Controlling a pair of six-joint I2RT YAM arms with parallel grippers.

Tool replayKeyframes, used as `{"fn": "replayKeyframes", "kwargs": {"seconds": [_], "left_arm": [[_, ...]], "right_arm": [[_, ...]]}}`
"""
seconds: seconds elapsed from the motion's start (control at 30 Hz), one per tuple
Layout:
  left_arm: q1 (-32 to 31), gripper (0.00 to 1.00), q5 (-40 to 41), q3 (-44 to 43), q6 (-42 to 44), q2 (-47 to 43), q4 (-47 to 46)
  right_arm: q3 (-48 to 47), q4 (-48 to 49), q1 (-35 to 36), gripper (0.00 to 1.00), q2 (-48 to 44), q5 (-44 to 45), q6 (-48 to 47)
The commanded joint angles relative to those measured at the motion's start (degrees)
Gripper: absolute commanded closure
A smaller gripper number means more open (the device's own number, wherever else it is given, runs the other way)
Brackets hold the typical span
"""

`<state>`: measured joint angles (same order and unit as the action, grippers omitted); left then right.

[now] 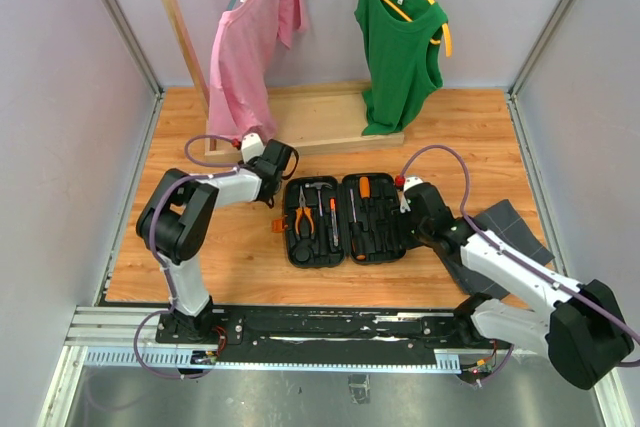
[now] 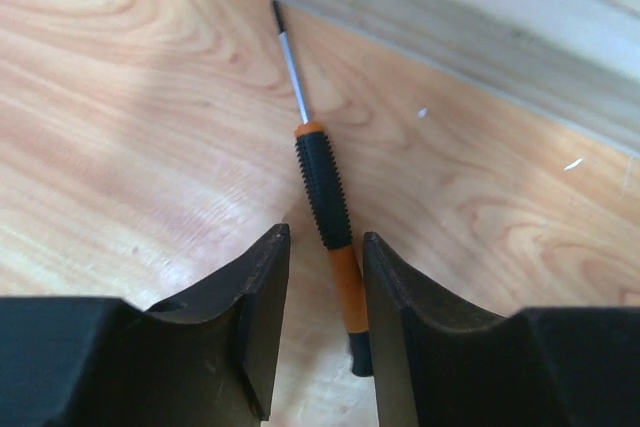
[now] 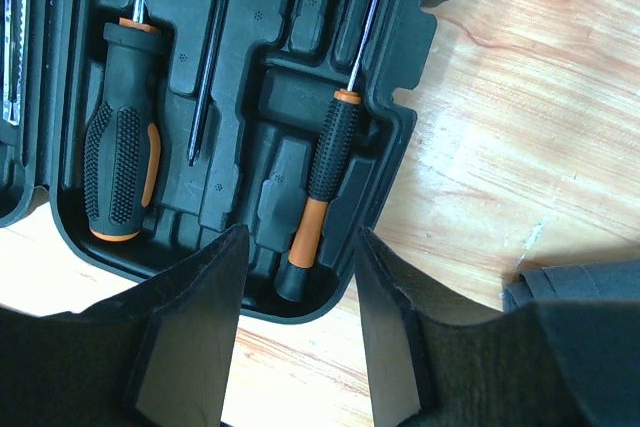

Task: Sort the tools into containers
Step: Pick up the screwdriver from the center of the board.

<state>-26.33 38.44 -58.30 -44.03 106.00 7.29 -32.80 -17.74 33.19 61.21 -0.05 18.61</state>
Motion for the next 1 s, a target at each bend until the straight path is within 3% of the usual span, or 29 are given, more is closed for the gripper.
{"fn": "replayKeyframes", "kwargs": {"seconds": [0.0, 0.23, 0.63, 0.8, 0.97], "left_arm": [[0.5, 0.62, -2.1, 6.8, -0.4, -2.5, 3.6], [0.5, 0.68, -4.2, 14.4, 1.8, -8.0, 0.7], [0.6, 0.99, -5.4, 16.4, 4.6, -15.7, 0.0], [0.6, 0.99, -6.8, 16.8, 8.7, -24.7, -0.6], [0.5, 1.0, -18.4, 19.1, 14.9, -32.8, -5.8]], "right_arm": [[0.4, 1.2, -0.8, 0.52, 0.5, -0.6, -0.1], [-0.2, 2.2, -0.9, 0.52, 1.8, -1.6, 0.3], [-0.8, 1.8, -0.8, 0.52, 0.7, -0.7, 1.6], [0.0, 2.1, -0.8, 0.51, -2.3, 3.0, 4.0], [0.7, 2.9, -0.9, 0.5, -5.7, 6.4, 6.6]]}}
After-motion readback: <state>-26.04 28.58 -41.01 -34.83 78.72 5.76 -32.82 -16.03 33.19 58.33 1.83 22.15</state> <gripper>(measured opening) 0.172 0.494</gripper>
